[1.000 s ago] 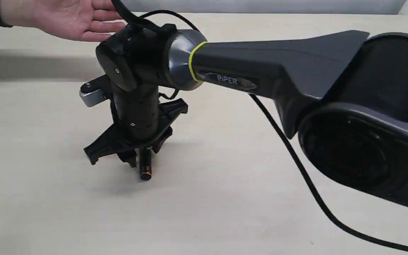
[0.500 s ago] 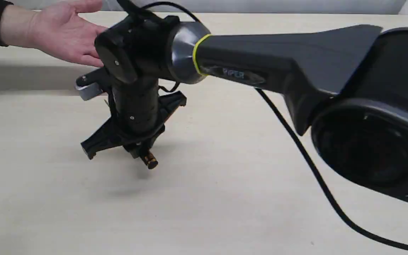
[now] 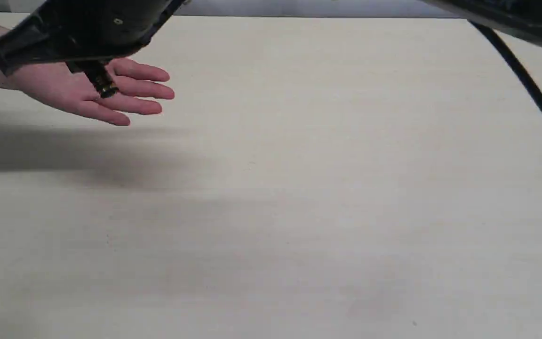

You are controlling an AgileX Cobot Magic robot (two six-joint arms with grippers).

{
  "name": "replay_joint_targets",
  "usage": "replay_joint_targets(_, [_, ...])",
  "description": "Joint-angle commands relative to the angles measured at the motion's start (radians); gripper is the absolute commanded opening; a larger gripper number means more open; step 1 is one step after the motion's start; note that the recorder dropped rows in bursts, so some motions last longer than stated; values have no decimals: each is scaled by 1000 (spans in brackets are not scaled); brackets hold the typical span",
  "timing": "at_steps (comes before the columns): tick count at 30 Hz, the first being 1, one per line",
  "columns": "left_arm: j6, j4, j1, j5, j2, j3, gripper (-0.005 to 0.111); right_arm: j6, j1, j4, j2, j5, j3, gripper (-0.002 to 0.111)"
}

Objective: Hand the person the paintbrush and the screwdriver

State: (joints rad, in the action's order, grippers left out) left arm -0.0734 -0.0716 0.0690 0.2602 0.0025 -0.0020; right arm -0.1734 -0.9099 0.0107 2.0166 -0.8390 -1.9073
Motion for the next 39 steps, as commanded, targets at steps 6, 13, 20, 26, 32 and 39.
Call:
replay_joint_targets(6, [-2,4,-6,-10,-2,2,0,39,39,6,130,39,-70,7])
replay_joint_targets(13, [-2,4,-6,-10,-2,2,0,74,39,8,122,27,-70,44])
replay_joint_targets(20, [-2,2,-6,-12,-2,2,0,17,40,213,-28,-47,-68,5])
replay_joint_targets(26, [-2,2,-6,-12,-2,2,0,-78,40,363,-225,31,-16,5])
replay_joint_targets(32, [-2,2,-6,-12,-2,2,0,-213,40,507,-522,310,368,5])
replay_joint_targets(39, [-2,2,-6,-12,-2,2,0,-898,40,1123,-874,418,901,5])
